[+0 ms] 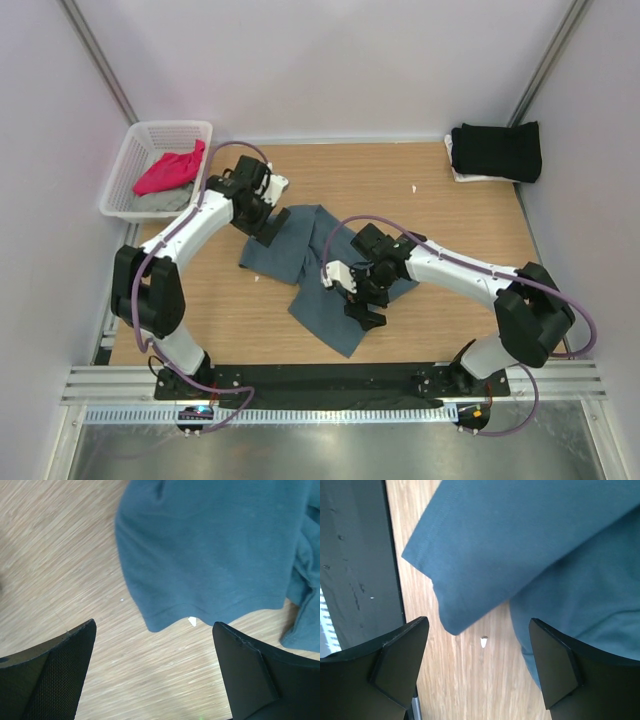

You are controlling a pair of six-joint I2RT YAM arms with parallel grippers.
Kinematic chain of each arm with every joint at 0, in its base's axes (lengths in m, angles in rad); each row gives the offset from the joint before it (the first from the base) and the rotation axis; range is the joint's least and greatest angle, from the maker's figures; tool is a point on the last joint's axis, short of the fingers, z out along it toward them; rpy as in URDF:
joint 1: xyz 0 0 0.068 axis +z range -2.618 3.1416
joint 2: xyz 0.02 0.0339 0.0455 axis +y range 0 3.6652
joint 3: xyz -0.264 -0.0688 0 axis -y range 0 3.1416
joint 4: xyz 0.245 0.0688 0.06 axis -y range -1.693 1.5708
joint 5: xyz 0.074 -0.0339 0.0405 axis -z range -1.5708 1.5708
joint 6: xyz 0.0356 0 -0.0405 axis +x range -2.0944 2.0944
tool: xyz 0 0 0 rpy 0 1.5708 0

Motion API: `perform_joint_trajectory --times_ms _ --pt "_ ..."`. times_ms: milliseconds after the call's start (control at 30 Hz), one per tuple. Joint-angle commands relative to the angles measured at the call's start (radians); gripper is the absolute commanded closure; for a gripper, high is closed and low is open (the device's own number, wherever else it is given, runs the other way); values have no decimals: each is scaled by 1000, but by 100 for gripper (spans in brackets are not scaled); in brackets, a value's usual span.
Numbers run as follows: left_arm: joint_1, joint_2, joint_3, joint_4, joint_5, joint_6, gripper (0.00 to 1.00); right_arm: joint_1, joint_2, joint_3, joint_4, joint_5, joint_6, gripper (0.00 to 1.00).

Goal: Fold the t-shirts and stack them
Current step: Flatten the tshirt out

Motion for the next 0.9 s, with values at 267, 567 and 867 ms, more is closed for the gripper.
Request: perform_joint_trajectory --times_ms 267,567,867 --pt "35 -28 16 27 2 -36 0 25 46 -33 76 -29 -24 25" --pt "35 -49 4 30 -4 -33 1 26 53 -40 96 17 -51 50" --pt "37 -65 -8 36 -15 -16 0 10 -68 4 77 189 -58 96"
